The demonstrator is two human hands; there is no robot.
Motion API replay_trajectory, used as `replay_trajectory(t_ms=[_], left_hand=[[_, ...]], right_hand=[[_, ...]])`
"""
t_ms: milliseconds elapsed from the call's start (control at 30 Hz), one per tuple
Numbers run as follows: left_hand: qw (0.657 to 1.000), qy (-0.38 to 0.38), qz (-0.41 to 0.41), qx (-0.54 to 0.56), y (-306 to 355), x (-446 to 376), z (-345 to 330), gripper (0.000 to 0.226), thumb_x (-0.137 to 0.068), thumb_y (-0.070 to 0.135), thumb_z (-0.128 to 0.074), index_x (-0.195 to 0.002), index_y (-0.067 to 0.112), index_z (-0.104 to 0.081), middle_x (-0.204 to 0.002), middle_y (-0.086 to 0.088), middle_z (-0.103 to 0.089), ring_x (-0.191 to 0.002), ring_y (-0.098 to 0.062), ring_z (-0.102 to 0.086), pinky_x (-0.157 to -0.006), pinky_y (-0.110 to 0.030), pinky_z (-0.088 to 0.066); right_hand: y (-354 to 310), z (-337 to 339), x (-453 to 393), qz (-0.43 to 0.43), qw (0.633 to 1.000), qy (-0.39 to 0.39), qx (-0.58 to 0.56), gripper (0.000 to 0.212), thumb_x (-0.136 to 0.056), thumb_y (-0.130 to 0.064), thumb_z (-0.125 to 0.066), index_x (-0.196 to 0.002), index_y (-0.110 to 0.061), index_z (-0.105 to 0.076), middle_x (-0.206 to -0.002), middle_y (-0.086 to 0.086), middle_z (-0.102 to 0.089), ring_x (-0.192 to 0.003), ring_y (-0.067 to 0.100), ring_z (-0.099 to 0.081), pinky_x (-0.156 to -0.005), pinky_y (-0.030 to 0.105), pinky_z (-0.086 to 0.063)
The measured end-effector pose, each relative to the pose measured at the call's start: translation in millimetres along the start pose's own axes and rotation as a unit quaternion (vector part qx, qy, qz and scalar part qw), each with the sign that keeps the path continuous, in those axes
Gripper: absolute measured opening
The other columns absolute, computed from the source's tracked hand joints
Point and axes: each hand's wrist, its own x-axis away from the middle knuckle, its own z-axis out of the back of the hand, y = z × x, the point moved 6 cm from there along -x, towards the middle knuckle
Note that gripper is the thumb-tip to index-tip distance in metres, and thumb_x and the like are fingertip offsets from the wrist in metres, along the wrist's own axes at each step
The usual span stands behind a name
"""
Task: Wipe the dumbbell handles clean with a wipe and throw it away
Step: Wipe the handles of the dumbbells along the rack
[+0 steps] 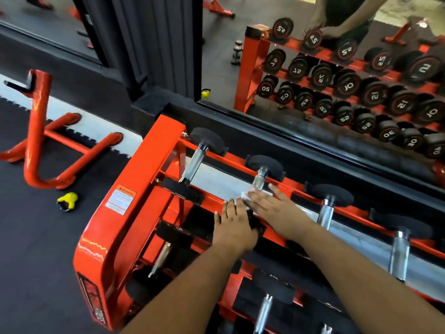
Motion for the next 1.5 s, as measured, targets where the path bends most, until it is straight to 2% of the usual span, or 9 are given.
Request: replay_trajectory(t_ms=[133, 333, 767, 867, 1000, 1067, 1233, 1400, 1500], left_hand=[[0.999, -0.016, 0.016, -0.026, 1, 1, 1, 0.1, -0.096, 0.059, -0.052, -0.162, 0.013, 0.008, -0.171, -0.009, 0.006, -0.157, -0.024, 0.011, -0.126, -0.052, 0.002], [0.999, -0.026, 0.026, -0.033, 3, 0, 2, 0.095, -0.096, 0.051, -0.05, -0.162, 0.014, 0.008, -0.171, -0.011, 0.006, -0.157, -0.024, 0.011, -0.126, -0.052, 0.004], [0.998, -0.037, 0.039, -0.034, 2, -2, -1, 0.1, -0.097, 0.056, -0.052, -0.161, 0.016, 0.013, -0.17, -0.008, 0.012, -0.156, -0.023, 0.015, -0.126, -0.054, 0.004], [0.997, -0.046, 0.044, -0.038, 2, -3, 0, 0.1, -0.097, 0.054, -0.053, -0.161, 0.016, 0.014, -0.17, -0.008, 0.013, -0.156, -0.024, 0.015, -0.126, -0.054, 0.004], [0.997, -0.05, 0.052, -0.034, 1, -2, 0, 0.092, -0.099, 0.04, -0.048, -0.16, 0.017, 0.017, -0.17, -0.008, 0.016, -0.156, -0.024, 0.015, -0.126, -0.052, 0.007], [0.996, -0.051, 0.053, -0.04, -1, -3, -2, 0.093, -0.099, 0.039, -0.049, -0.16, 0.018, 0.018, -0.17, -0.008, 0.017, -0.156, -0.024, 0.015, -0.125, -0.052, 0.007], [0.995, -0.055, 0.054, -0.057, -3, -4, -5, 0.096, -0.1, 0.044, -0.05, -0.159, 0.018, 0.021, -0.169, -0.006, 0.018, -0.156, -0.023, 0.017, -0.126, -0.052, 0.006], [0.996, -0.051, 0.04, -0.06, -3, -4, -5, 0.095, -0.1, 0.032, -0.052, -0.158, 0.017, 0.022, -0.169, -0.009, 0.019, -0.156, -0.025, 0.018, -0.125, -0.053, 0.008], [0.997, -0.044, 0.03, -0.054, -3, -3, -4, 0.098, -0.099, 0.039, -0.054, -0.159, 0.016, 0.02, -0.17, -0.009, 0.015, -0.156, -0.025, 0.016, -0.125, -0.053, 0.008]], right_hand=[[24, 8, -17, -0.183, 0.98, 0.031, -0.068, 0.083, -0.084, -0.006, -0.053, -0.16, -0.016, -0.021, -0.167, 0.005, -0.017, -0.154, 0.023, -0.019, -0.121, 0.051, -0.025], [-9, 1, 2, -0.09, 0.989, 0.043, -0.111, 0.07, -0.086, -0.018, -0.055, -0.154, -0.021, -0.038, -0.163, 0.0, -0.032, -0.15, 0.018, -0.031, -0.114, 0.05, -0.037], [1, -12, -3, -0.225, 0.94, 0.009, -0.254, 0.096, -0.09, -0.009, -0.062, -0.161, -0.022, 0.001, -0.166, -0.004, 0.016, -0.156, 0.017, 0.0, -0.124, 0.044, -0.019], [7, -8, -11, -0.316, 0.864, 0.061, -0.388, 0.081, -0.098, -0.001, -0.047, -0.162, -0.026, -0.003, -0.169, -0.003, 0.004, -0.151, 0.021, -0.021, -0.121, 0.039, -0.029], [-30, -12, 6, -0.378, 0.612, 0.114, -0.685, 0.062, -0.105, -0.005, -0.045, -0.159, -0.022, -0.023, -0.151, -0.007, -0.04, -0.135, 0.008, -0.042, -0.095, 0.002, -0.036], [-32, -12, 1, -0.396, 0.548, 0.11, -0.729, 0.061, -0.104, -0.009, -0.048, -0.159, -0.024, -0.025, -0.153, -0.007, -0.042, -0.134, 0.009, -0.045, -0.098, 0.006, -0.04], [-1, 3, -22, -0.458, 0.517, 0.086, -0.718, 0.063, -0.105, -0.022, -0.047, -0.158, -0.042, -0.018, -0.125, 0.002, -0.06, -0.101, 0.013, -0.063, -0.082, 0.029, -0.053], [-28, 14, 2, -0.446, 0.59, 0.053, -0.671, 0.057, -0.105, -0.028, -0.05, -0.158, -0.026, -0.029, -0.154, 0.0, -0.046, -0.135, 0.018, -0.048, -0.101, 0.023, -0.036], [-20, 14, -6, -0.461, 0.578, 0.074, -0.669, 0.051, -0.105, -0.032, -0.049, -0.154, -0.025, -0.036, -0.141, 0.001, -0.057, -0.117, 0.017, -0.058, -0.093, 0.027, -0.045]])
